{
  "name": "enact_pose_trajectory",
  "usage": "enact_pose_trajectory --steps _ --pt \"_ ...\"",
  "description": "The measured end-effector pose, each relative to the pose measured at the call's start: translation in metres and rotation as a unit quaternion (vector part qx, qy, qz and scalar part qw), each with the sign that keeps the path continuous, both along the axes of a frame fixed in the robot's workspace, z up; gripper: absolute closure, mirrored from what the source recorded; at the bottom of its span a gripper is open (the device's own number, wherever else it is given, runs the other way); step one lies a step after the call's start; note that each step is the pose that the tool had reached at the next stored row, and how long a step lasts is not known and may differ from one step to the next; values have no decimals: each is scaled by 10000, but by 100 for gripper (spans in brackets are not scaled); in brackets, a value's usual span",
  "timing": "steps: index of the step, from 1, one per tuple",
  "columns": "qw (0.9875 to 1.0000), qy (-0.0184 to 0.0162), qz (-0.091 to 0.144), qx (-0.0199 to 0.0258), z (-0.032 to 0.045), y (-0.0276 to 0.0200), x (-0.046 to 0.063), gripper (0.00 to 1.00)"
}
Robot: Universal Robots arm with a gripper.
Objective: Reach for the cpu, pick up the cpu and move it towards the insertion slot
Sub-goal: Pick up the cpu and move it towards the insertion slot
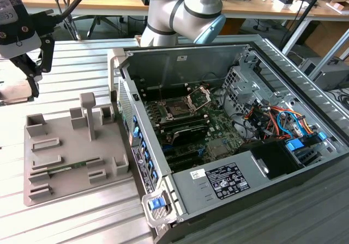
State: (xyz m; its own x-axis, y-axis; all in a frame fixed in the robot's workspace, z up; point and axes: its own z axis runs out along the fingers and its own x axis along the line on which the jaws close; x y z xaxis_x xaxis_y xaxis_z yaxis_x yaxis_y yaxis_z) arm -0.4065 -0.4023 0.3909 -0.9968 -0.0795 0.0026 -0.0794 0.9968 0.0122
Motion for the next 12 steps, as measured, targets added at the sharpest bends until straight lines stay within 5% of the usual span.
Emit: enact_pose_trajectory --steps 12 --pt "10000 0 0 0 37 0 1 45"
